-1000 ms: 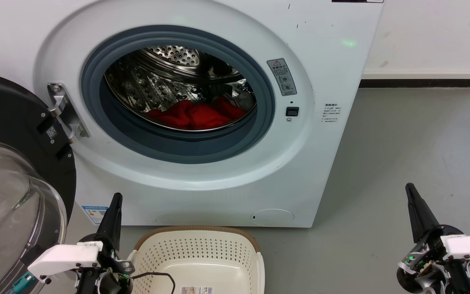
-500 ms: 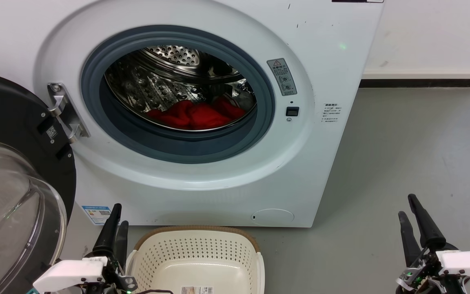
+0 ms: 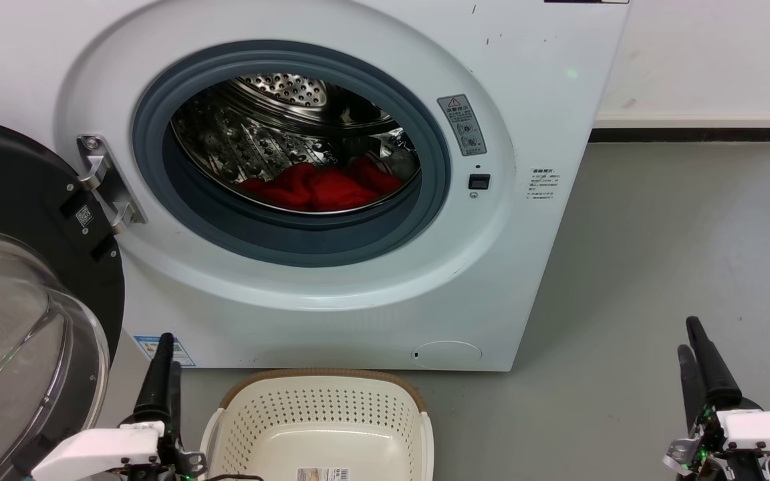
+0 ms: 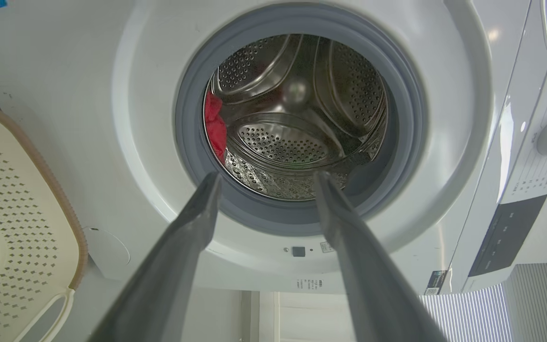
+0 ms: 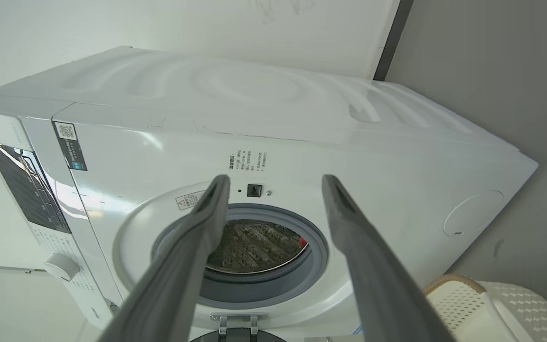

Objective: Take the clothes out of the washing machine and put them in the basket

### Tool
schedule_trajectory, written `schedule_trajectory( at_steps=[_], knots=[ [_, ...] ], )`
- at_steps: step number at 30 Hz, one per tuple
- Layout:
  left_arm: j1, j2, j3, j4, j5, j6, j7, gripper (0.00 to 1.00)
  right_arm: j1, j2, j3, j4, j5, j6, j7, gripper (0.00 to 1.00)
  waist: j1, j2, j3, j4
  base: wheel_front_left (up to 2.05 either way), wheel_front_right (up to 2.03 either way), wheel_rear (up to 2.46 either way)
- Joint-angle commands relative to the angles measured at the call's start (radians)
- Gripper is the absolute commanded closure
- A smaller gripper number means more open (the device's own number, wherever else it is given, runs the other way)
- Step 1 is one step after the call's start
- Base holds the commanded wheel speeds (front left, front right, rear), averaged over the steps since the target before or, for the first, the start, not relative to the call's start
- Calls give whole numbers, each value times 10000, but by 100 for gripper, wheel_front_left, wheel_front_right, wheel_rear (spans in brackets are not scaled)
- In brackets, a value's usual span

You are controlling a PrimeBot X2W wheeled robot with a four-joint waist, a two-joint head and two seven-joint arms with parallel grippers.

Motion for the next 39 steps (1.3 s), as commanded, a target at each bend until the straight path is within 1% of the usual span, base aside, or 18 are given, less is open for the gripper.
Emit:
schedule_trajectory(
  at_steps=[1, 4, 8, 12, 13, 20, 23, 28, 29, 39],
  knots=[
    [-102, 18, 195, -250, 427, -11, -140, 0, -111, -25, -152, -123, -484, 0, -149, 0, 0, 0, 2, -3, 0, 0, 0],
    [-128, 19, 398, -320, 977, -12, -268, 0, -169, -25, -250, -160, -1101, 0, -275, 0, 0, 0, 7, -8, 0, 0, 0],
    [-142, 21, 626, -503, 1796, -10, -432, 0, -208, -27, -371, -513, -2379, 0, -438, 0, 0, 0, 15, -19, 0, 0, 0],
    [-176, 22, 801, -778, 2582, 145, -587, 0, -216, -27, -438, -1016, -3717, 0, -598, 0, 0, 0, 26, -30, 0, 0, 0],
    [-176, 22, 801, -778, 2582, 145, -587, 0, -216, -27, -438, -1016, -3717, 0, -598, 0, 0, 0, 26, -30, 0, 0, 0],
    [-95, 24, 890, -1449, 3621, 405, -843, 0, -150, -28, -183, -1942, -5764, 0, -852, 0, 0, 0, 55, -52, 0, 0, 0],
    [3, 25, 807, -1715, 4136, 367, -951, 0, -56, -28, 54, -2294, -6670, 0, -958, 0, 0, 0, 66, -62, 0, 0, 0],
    [77, 26, 669, -2124, 4923, 594, -1116, 0, 46, -28, 79, -2539, -7466, 0, -1130, 0, 0, 0, 92, -73, 0, 0, 0],
    [123, 27, 595, -2230, 5190, 612, -1182, 0, 60, -28, 123, -2660, -7867, 0, -1193, 0, 0, 0, 101, -74, 0, 0, 0],
    [358, 28, 58, -2722, 6917, 468, -1492, 0, 198, -29, 332, -3221, -9865, 0, -1502, 0, 0, 0, 145, -103, 0, 0, 0]
  ],
)
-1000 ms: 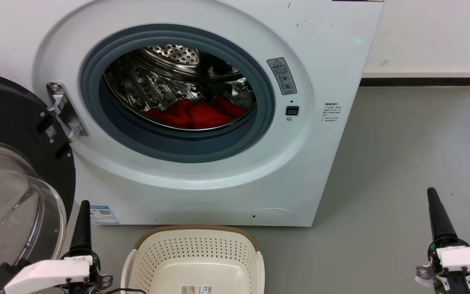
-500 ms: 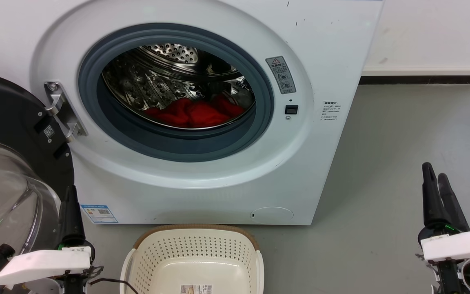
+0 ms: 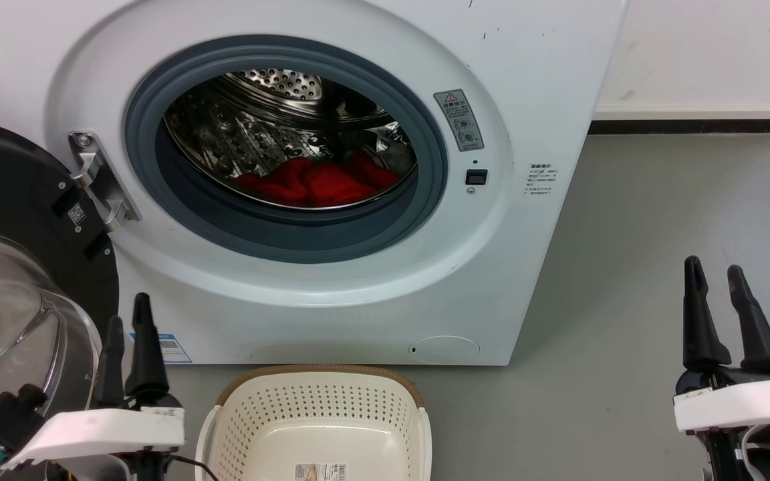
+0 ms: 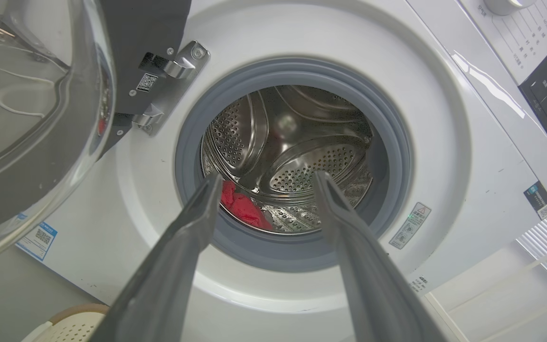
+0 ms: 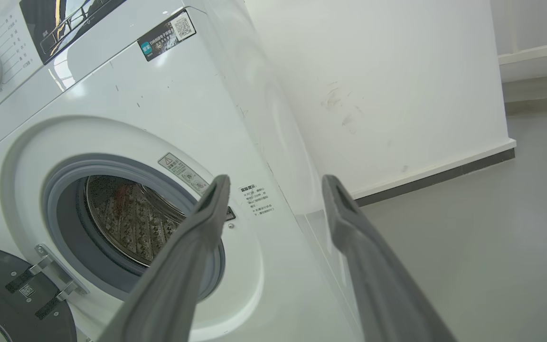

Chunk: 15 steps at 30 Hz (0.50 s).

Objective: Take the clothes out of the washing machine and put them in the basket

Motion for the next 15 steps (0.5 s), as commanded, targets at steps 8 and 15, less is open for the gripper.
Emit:
schedule_trajectory(
  at_steps=[8, 15],
  knots=[
    [74, 23, -541, -426, 1596, 68, -301, 0, 116, -47, 183, -417, -1633, 0, -305, 0, 0, 0, 12, -5, 0, 0, 0],
    [101, 24, -911, -509, 2884, 187, -485, 0, 171, -48, 233, -458, -2557, 0, -499, 0, 0, 0, 70, -20, 0, 0, 0]
  ],
)
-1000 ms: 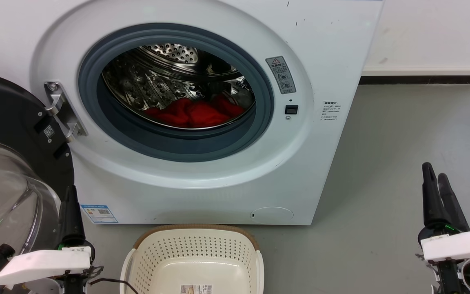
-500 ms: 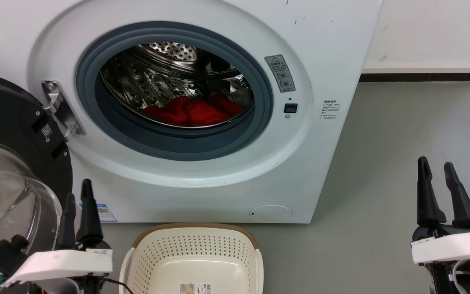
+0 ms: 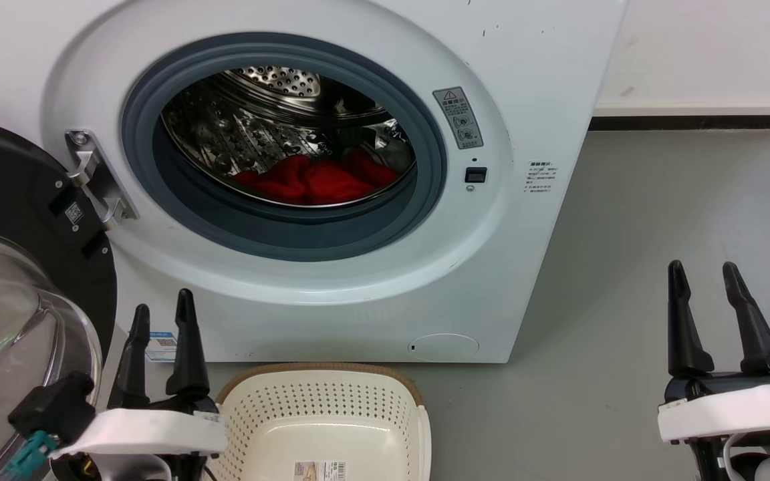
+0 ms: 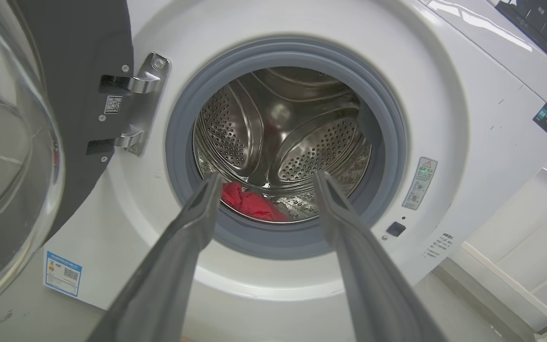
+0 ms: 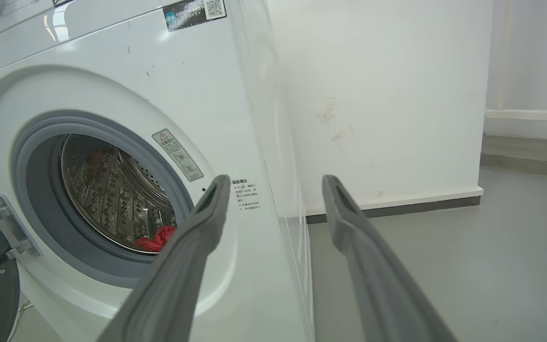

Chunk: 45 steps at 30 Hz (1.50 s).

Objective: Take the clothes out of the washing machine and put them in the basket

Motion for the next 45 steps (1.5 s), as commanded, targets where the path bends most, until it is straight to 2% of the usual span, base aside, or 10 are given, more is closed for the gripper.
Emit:
schedule_trajectory(
  at_steps=[1, 5, 9, 18, 25, 33, 35, 36, 41, 45],
  knots=[
    [15, 21, -130, -162, 470, 52, -93, 0, 28, -44, -23, -140, -330, -1, -121, 0, 0, -1, 8, -10, 0, 0, 0],
    [54, 24, -348, -234, 1037, 221, -196, 0, 124, -44, -63, -84, -790, -1, -222, 0, 0, -1, 35, -11, 0, 0, 0],
    [144, 22, -611, -207, 1581, 143, -291, 0, 182, -44, -97, 76, -1195, 0, -310, 0, 0, -1, 34, -11, 0, 0, 0],
    [246, 44, -1000, 91, 3041, 286, -485, 0, 297, -43, 16, 215, -2159, -1, -521, 0, 0, -1, 42, -57, 0, 0, 0],
    [345, 121, -1223, 342, 3754, 552, -642, 0, 429, -42, 44, 749, -2505, -1, -663, 0, 0, -1, 27, -59, 0, 0, 0],
    [461, 197, -1363, 962, 4337, 466, -799, 0, 338, -40, 91, 971, -3152, -1, -822, 0, 0, -1, 7, -89, 0, 0, 0],
    [448, 232, -1392, 968, 4507, 552, -821, 0, 344, -39, 116, 927, -3255, -1, -848, 0, 0, -1, 11, -93, 0, 0, 0],
    [431, 325, -1526, 962, 4876, 773, -856, 0, 355, -40, 171, 842, -3510, -2, -903, 0, 0, -1, 24, -100, 0, 0, 0],
    [438, 333, -1639, 852, 5026, 1022, -926, 0, 408, -40, 255, 653, -3821, -2, -968, 0, 0, -1, 41, -102, 0, 0, 0],
    [520, 261, -1468, 844, 4860, 949, -1005, 0, 505, -39, 155, 651, -3737, -3, -1036, 0, 0, -1, 45, -102, 0, 0, 0]
  ],
)
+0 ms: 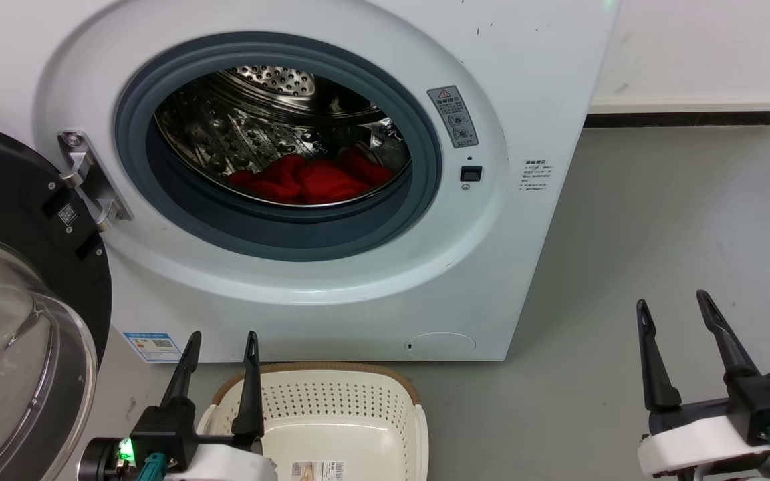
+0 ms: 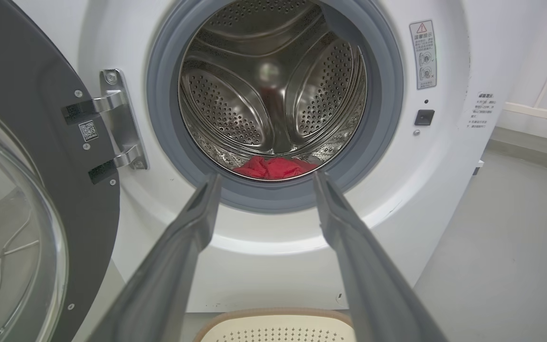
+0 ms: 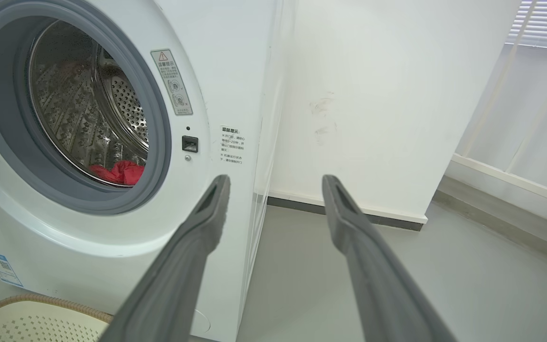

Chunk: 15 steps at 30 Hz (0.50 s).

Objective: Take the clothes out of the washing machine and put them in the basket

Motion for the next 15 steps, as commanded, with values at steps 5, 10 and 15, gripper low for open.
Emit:
schedule_trajectory(
  at_steps=[5, 10, 15],
  knots=[
    [153, -115, 196, 163, 134, -456, -145, 0, 139, -25, -141, 236, 182, -6, -148, 0, -1, 0, 3, 4, 0, 0, 0],
    [166, -176, 199, 399, 436, -708, -194, 0, 182, -24, -123, 333, -22, -7, -187, 0, -1, 0, 4, 9, 0, 0, 0],
    [89, -217, 221, 401, 554, -749, -192, 0, 159, -24, -79, 439, 32, -7, -184, 0, -1, 0, -1, -4, 0, 0, 0]
  ],
)
